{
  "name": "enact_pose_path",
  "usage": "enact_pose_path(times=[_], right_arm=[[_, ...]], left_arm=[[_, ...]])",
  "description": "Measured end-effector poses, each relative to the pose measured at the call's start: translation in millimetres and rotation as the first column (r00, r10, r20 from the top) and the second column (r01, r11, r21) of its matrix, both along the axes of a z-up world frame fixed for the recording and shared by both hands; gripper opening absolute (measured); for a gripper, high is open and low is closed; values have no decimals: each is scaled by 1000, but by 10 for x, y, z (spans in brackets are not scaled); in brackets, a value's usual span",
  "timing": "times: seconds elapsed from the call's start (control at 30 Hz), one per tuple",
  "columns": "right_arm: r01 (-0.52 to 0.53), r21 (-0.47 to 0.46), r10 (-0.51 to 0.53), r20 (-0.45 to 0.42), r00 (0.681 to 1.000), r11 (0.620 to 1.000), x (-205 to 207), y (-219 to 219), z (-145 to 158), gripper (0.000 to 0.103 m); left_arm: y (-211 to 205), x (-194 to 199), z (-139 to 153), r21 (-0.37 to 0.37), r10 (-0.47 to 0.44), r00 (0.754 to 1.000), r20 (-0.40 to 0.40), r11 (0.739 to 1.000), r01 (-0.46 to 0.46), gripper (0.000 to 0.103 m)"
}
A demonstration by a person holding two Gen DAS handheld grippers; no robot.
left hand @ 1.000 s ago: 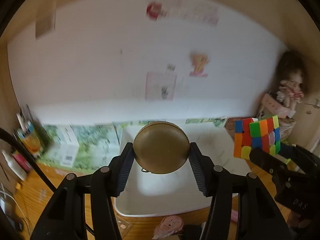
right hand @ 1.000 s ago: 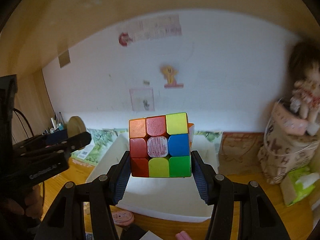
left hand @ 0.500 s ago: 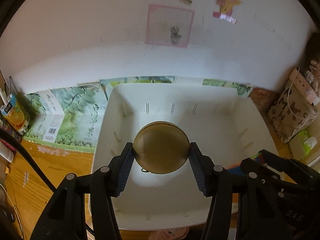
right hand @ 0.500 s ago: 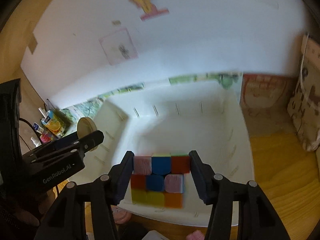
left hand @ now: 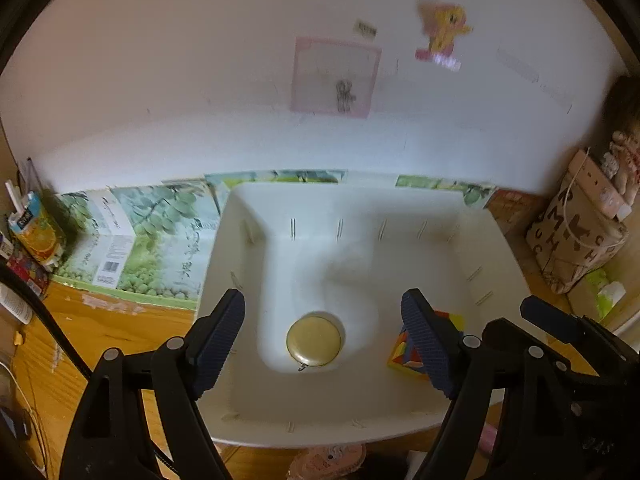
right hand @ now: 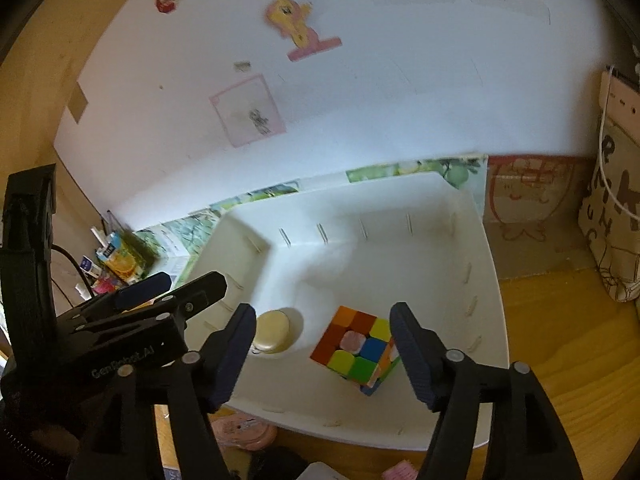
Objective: Organize rigid objects
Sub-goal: 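Withdraw both open tools from the bin back over the desk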
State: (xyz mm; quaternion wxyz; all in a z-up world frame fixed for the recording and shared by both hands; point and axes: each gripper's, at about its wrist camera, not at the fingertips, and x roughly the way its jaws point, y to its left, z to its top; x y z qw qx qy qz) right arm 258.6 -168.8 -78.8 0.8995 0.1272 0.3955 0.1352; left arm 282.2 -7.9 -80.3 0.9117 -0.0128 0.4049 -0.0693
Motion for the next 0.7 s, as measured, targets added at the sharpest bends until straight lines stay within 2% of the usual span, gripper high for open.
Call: enact_pose_path(times=[0.17,0.33,0.7], right_arm=[[-6,8,5,64,998,1000,-171,-4,224,81],[2,11,-4,141,990,1000,-430,-1,481,82],[57,37,-66,330,942,998,-1275,-31,1081,87]], left_arm=[[47,-217,271,0,12,998,68,1000,-12,83],[158,-565,593,-20,39,987,155,999,-37,83],[473,-1453,1044,-86,100,950,296,993,-78,84]])
